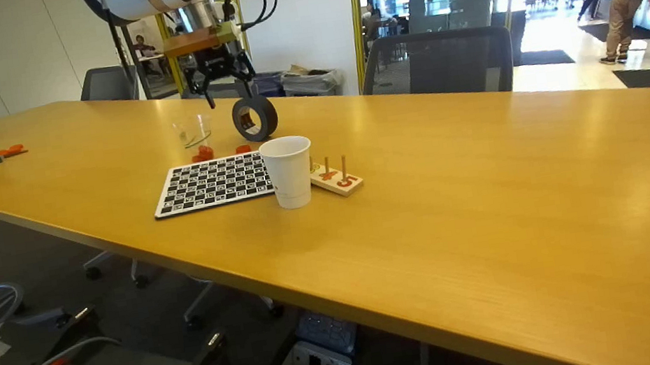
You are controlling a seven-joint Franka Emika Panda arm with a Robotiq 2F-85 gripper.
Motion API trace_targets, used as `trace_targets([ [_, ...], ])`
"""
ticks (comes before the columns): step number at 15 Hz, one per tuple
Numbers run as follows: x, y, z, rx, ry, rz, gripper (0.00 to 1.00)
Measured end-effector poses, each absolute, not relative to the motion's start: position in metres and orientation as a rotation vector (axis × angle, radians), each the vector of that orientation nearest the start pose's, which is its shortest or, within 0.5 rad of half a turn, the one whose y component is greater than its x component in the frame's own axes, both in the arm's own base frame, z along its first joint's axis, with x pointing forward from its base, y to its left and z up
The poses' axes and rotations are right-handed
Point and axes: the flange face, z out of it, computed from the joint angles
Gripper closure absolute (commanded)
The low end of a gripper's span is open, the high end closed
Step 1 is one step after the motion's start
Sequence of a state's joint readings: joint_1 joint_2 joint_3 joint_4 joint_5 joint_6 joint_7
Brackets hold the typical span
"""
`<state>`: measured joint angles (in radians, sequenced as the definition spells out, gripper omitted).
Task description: Put the blue block in the white cup and the orange blocks in the transparent cup
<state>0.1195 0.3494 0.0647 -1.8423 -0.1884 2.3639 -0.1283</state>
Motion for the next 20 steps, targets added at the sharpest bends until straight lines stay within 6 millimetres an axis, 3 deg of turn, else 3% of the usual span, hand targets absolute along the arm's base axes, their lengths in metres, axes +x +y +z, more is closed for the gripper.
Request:
trace_targets([
  [10, 0.646, 0.094, 0.289, -3.211, -0.658, -0.166, 0.00],
  [20, 0.651, 0.095, 0.251, -3.140, -0.668, -0.165, 0.00],
])
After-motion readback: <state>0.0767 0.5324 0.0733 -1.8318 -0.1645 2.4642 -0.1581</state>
